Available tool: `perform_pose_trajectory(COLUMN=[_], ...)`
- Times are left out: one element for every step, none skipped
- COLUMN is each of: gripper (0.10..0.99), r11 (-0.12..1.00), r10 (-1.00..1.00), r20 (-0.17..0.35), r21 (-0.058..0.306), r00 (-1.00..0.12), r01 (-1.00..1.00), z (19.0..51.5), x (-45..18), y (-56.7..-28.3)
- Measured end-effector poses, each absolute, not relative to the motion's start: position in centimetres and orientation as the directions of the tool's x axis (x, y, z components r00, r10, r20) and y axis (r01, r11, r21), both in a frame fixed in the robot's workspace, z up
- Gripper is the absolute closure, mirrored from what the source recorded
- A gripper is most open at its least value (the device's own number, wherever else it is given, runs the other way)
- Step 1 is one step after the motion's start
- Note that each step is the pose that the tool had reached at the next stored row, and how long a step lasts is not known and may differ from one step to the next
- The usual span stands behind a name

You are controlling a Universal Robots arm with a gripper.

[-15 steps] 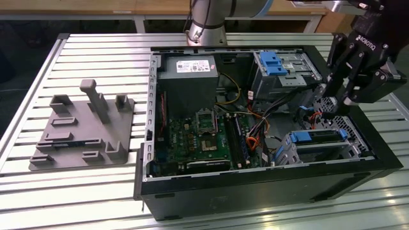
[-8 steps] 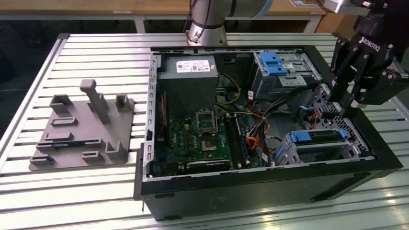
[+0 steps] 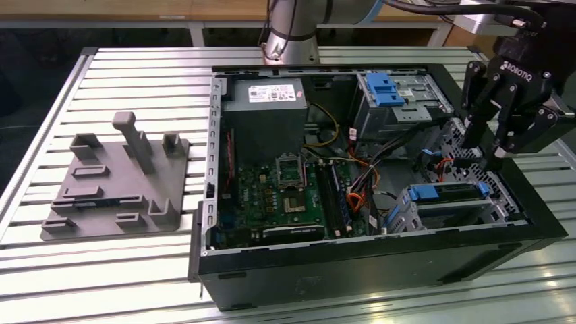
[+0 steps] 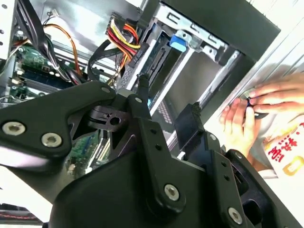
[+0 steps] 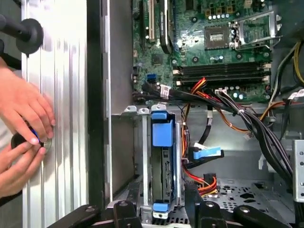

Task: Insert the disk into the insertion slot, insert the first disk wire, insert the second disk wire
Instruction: 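Insert the first disk wire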

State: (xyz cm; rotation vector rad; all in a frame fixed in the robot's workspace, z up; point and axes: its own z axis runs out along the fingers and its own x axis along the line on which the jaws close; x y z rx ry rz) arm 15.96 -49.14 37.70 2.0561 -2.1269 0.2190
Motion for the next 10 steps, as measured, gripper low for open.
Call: perform_pose_trajectory(gripper=[0.584,0.584,0.584,0.584,0.584,0.584,0.584,0.584,0.584,0.584], r11=[0.036,0.036,0.037,0.040,0.044,0.051,0.058,0.065,0.071,0.076], r10=[-0.973,-0.972,-0.972,-0.972,-0.971,-0.970,-0.969,-0.968,-0.967,-0.966], r20=[0.229,0.231,0.232,0.233,0.236,0.238,0.241,0.243,0.246,0.249], r21=[0.016,0.016,0.016,0.016,0.015,0.015,0.015,0.015,0.015,0.015], r00=[-0.031,-0.031,-0.033,-0.035,-0.039,-0.045,-0.053,-0.060,-0.065,-0.070], r01=[-0.999,-0.999,-0.999,-0.999,-0.999,-0.999,-0.998,-0.998,-0.997,-0.997], z=[37.58,37.47,37.35,37.23,37.13,37.04,36.95,36.86,36.78,36.69], x=[16.08,16.21,16.32,16.43,16.55,16.64,16.72,16.80,16.87,16.92], y=[-48.86,-48.67,-48.54,-48.46,-48.43,-48.42,-48.42,-48.41,-48.40,-48.38])
